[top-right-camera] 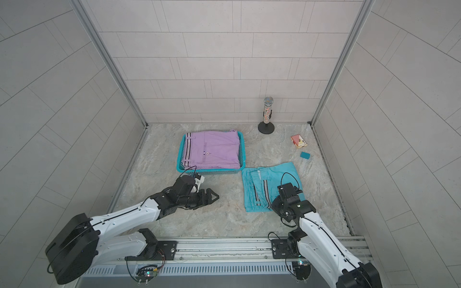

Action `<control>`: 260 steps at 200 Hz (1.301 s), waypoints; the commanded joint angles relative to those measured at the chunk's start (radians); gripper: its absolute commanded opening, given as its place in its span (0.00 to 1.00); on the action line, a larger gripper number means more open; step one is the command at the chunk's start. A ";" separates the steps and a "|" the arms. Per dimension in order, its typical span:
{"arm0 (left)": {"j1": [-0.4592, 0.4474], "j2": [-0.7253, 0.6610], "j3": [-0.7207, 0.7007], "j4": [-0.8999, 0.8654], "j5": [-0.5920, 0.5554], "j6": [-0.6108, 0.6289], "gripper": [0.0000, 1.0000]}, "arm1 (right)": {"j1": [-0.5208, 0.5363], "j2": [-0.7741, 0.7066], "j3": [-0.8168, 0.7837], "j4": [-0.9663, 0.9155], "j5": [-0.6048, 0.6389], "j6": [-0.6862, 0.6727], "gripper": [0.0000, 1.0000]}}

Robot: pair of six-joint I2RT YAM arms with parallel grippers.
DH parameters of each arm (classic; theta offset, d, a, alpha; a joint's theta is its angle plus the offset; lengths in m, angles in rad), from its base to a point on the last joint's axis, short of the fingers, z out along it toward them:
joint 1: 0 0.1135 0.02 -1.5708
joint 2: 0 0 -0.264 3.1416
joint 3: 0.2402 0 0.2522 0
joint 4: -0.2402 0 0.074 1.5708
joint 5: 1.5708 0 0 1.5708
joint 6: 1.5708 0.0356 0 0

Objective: Put the folded long pants in the basket
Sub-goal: Move the long pant to the center of the board.

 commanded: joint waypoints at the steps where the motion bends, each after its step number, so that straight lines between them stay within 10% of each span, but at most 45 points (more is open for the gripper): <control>1: -0.033 -0.019 -0.061 0.159 -0.092 -0.060 0.85 | 0.077 0.018 -0.033 -0.049 -0.039 0.064 0.00; 137: -0.068 0.304 -0.076 0.389 -0.010 -0.066 0.91 | 0.513 0.047 -0.121 0.077 -0.028 0.369 0.00; 260: -0.106 0.628 0.081 0.492 0.058 -0.060 0.78 | 0.565 -0.278 -0.229 -0.031 -0.024 0.442 0.00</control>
